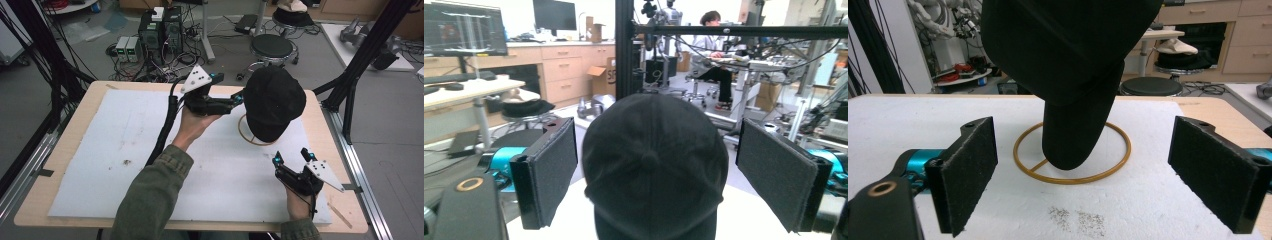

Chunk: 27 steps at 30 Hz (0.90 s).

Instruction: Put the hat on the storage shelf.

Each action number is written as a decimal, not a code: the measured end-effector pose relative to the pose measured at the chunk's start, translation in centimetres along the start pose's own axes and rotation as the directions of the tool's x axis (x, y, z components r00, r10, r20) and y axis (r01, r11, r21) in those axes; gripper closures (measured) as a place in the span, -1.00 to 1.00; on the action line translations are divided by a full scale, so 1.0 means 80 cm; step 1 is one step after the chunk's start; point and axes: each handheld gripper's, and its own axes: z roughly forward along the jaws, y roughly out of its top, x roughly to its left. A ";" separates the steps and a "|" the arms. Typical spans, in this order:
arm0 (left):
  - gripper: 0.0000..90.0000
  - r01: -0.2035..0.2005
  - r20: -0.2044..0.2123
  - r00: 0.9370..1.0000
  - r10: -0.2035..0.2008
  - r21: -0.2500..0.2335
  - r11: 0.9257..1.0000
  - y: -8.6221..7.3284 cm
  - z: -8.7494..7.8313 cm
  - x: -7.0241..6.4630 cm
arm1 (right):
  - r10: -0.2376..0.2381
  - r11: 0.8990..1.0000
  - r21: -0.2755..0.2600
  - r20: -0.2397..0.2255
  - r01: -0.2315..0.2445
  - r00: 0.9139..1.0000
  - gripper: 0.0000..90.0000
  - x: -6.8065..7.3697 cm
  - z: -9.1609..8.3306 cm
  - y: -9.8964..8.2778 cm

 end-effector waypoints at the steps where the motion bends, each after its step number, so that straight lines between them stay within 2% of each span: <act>1: -0.62 0.001 -0.009 1.000 -0.001 -0.006 1.000 -0.002 -0.010 0.001 | -0.001 1.000 0.000 0.000 0.001 1.000 -0.75 0.000 0.000 0.000; 6: -0.62 0.003 -0.053 0.999 -0.003 -0.015 1.000 -0.013 -0.046 0.008 | -0.005 1.000 -0.001 0.003 0.005 1.000 -0.75 0.000 0.000 0.000; 12: -0.62 0.004 -0.126 0.992 -0.006 -0.016 1.000 -0.031 -0.089 0.020 | -0.013 1.000 0.000 0.005 0.013 1.000 -0.75 0.001 -0.001 0.000; 15: -0.62 -0.005 -0.176 0.984 0.003 -0.010 1.000 -0.038 -0.110 0.029 | -0.011 1.000 0.003 0.005 0.011 1.000 -0.75 0.001 -0.001 0.000; 20: -0.62 0.008 -0.230 0.973 -0.009 -0.002 1.000 -0.049 -0.140 0.043 | -0.016 1.000 0.001 0.009 0.016 1.000 -0.75 0.000 0.000 0.000; 27: -0.62 0.038 -0.302 0.952 -0.044 -0.028 0.999 -0.065 -0.180 0.053 | -0.011 1.000 0.005 0.009 0.011 1.000 -0.75 0.001 0.000 -0.001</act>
